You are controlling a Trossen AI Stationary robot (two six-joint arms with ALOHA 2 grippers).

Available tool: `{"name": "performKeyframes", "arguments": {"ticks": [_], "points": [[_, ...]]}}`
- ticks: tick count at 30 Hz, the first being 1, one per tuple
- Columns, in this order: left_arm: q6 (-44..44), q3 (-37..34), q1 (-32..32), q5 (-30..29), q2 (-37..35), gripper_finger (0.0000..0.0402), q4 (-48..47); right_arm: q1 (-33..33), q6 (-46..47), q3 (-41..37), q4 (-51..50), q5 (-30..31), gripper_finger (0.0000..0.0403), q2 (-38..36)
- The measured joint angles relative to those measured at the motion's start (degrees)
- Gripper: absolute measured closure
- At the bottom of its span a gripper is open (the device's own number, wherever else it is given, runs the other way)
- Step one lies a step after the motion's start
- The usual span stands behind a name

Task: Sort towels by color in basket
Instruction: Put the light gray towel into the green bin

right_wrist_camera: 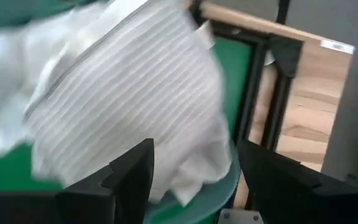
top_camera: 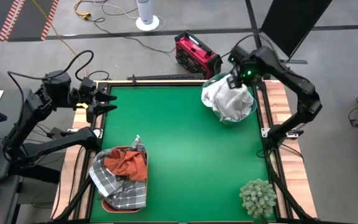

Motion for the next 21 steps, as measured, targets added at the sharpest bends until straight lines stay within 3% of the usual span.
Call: {"name": "performKeyframes", "arguments": {"ticks": [7,17,21], "points": [[-0.7,0.0,0.0,0.0,0.0,0.0159,0.0,-7.3,-5.8,-0.4,8.4,-1.6,0.013,6.2],[-3.7,0.0,0.0,0.0,0.0,0.0159,-0.4,-0.5,-15.7,-0.4,14.2,-3.7,0.0157,22.8],[-3.9,0.0,0.0,0.0,0.0,0.0159,-0.4,-0.3,-16.4,-0.4,18.9,-9.0,0.0168,28.9]]}}
